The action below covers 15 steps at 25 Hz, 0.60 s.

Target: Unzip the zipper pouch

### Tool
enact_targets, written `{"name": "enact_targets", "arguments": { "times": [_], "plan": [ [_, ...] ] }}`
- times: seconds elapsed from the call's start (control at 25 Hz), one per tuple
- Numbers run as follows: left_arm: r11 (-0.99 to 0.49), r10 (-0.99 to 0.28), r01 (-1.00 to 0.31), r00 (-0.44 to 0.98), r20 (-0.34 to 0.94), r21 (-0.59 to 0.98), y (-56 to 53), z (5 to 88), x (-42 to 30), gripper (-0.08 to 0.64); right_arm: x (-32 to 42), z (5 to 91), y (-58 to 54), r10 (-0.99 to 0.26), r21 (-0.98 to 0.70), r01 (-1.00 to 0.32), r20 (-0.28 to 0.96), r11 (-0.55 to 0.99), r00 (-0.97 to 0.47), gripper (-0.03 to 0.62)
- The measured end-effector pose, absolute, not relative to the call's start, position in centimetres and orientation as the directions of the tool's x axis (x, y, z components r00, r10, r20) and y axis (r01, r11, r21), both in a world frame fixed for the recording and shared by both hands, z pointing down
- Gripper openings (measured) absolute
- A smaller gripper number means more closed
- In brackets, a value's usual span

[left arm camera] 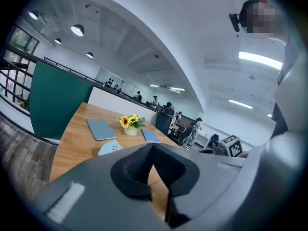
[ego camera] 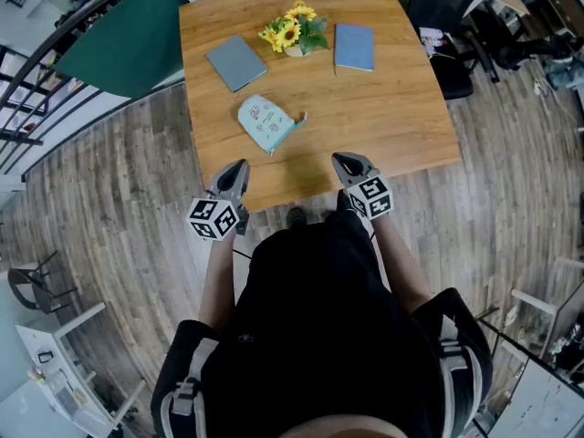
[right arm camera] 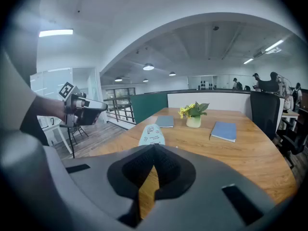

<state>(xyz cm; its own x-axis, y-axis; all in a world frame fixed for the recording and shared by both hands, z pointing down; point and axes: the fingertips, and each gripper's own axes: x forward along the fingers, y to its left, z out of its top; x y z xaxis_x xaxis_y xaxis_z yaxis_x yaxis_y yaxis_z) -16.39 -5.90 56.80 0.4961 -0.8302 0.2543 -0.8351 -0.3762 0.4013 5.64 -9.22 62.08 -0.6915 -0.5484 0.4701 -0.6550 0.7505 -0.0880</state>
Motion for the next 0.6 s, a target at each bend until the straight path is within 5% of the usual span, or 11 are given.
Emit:
{"name": "enact_targets", "arguments": {
  "times": [0.6],
  "plan": [
    [-0.371,-0.832,-0.844,0.487,0.264,0.387,-5.50,56.88,-16.46,-0.005,5.70,62.13,-8.99,-0.560,-0.087,-0.668,0.471,0.739,-0.681,0.003]
  ]
}}
